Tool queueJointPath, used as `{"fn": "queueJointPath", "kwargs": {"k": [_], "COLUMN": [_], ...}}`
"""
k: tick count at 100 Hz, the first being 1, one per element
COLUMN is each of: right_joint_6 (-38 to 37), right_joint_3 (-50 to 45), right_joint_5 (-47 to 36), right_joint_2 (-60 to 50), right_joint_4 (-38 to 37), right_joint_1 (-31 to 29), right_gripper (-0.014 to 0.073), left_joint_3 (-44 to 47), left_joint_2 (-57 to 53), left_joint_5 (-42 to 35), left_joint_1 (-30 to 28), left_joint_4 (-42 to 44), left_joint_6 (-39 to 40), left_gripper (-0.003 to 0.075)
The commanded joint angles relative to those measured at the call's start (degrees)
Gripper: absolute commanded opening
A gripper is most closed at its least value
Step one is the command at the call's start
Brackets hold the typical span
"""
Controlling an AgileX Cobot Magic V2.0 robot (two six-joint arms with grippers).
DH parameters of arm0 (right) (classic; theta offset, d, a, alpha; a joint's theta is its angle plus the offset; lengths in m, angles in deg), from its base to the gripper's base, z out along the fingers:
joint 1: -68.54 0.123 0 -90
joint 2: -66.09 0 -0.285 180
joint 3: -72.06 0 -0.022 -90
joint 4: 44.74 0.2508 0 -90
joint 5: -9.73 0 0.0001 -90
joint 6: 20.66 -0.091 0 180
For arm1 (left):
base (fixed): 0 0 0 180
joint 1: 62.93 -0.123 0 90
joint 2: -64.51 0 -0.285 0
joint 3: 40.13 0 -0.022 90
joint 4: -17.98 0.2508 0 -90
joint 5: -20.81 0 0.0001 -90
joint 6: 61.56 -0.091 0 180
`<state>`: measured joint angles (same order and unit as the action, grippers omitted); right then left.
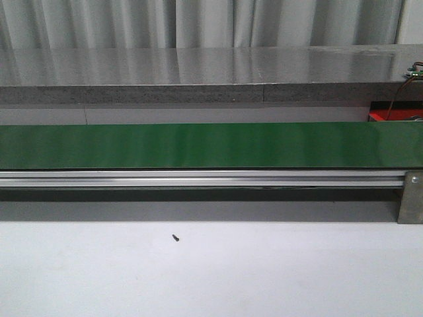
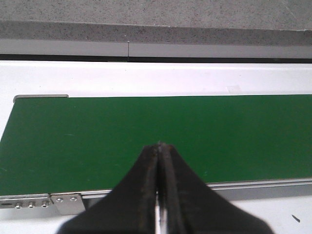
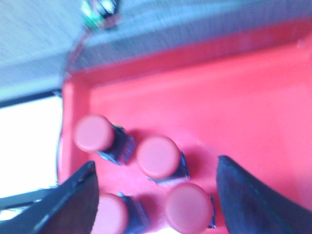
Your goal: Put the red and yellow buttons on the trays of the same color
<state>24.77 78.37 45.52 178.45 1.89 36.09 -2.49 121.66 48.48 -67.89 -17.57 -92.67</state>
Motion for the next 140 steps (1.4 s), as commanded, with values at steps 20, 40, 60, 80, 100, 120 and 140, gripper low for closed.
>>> {"fn": "queueJointPath", "kwargs": {"k": [20, 40, 60, 80, 100, 120, 140], "right_joint_6": [0.63, 0.63, 0.63, 0.59, 0.59, 0.59, 0.59], "right_joint_3": [0.86, -7.03, -23.01, -37.89, -48.24, -52.98, -53.7], "right_joint_5": [-0.31, -5.12, -12.41, -14.5, -13.8, -11.76, -11.07], "right_joint_2": [-13.58, -22.97, -36.68, -49.97, -62.72, -71.29, -73.84], "right_joint_4": [-2.94, -6.29, -6.16, -4.54, -2.49, -2.31, -2.18], "right_joint_1": [9.21, 17.23, 21.71, 23.03, 23.03, 23.03, 23.03], "right_gripper": [0.0517, 0.0497, 0.0497, 0.0497, 0.0287, -0.0076, -0.0068], "left_joint_3": [-1.5, -1.5, -1.5, -0.88, 2.6, 6.03, 6.81], "left_joint_2": [-0.62, -0.62, -0.62, -1.31, -4.39, -7.17, -7.3], "left_joint_5": [-3.09, -3.09, -3.09, -3.71, -6.77, -8.22, -9.41], "left_joint_1": [0.22, 0.22, 0.22, 0.22, 0.34, 0.71, 0.71], "left_joint_4": [-1.9, -1.9, -1.9, -0.85, -0.85, -0.67, -0.67], "left_joint_6": [0.02, 0.02, 0.02, 0.02, 0.02, 0.02, 0.02], "left_gripper": [-0.002, -0.002, -0.002, -0.002, -0.002, -0.002, -0.002]}}
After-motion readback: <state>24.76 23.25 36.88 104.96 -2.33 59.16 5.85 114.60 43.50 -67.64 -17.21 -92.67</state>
